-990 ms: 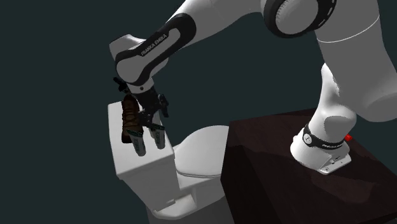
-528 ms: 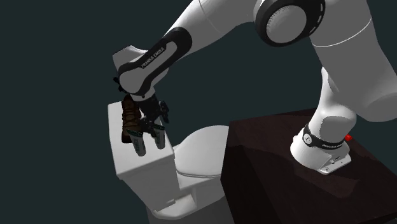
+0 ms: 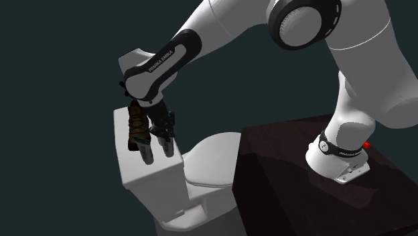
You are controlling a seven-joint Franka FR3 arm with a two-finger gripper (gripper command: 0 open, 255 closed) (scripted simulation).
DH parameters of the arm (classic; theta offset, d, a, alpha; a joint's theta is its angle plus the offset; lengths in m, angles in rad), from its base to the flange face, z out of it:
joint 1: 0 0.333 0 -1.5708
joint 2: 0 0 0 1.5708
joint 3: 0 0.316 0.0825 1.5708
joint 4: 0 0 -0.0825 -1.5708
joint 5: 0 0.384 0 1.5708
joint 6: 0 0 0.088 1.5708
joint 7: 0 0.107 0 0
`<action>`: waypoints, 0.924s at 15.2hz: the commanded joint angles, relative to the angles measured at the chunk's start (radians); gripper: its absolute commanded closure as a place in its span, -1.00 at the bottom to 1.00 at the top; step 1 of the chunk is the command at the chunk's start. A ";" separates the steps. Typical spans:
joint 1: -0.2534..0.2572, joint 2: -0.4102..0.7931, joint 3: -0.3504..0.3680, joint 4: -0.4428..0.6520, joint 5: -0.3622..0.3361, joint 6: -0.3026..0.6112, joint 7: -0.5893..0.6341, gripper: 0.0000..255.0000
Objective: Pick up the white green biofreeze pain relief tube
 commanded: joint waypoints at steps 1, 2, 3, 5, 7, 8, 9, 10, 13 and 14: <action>0.000 0.001 0.000 0.000 0.000 0.000 0.000 1.00; 0.001 -0.002 0.000 -0.003 0.000 0.000 0.000 1.00; 0.001 -0.011 -0.001 -0.004 -0.002 -0.008 0.002 1.00; 0.002 -0.028 -0.004 -0.004 -0.005 -0.025 0.005 1.00; 0.003 -0.044 -0.006 -0.002 -0.008 -0.042 0.008 1.00; 0.004 -0.052 -0.007 -0.001 -0.010 -0.051 0.009 1.00; 0.004 -0.060 -0.007 0.000 -0.011 -0.060 0.011 1.00; 0.005 -0.068 -0.008 0.001 -0.013 -0.069 0.012 1.00; 0.006 -0.090 -0.011 0.008 -0.017 -0.097 0.017 1.00; 0.006 -0.097 -0.012 0.010 -0.019 -0.106 0.019 1.00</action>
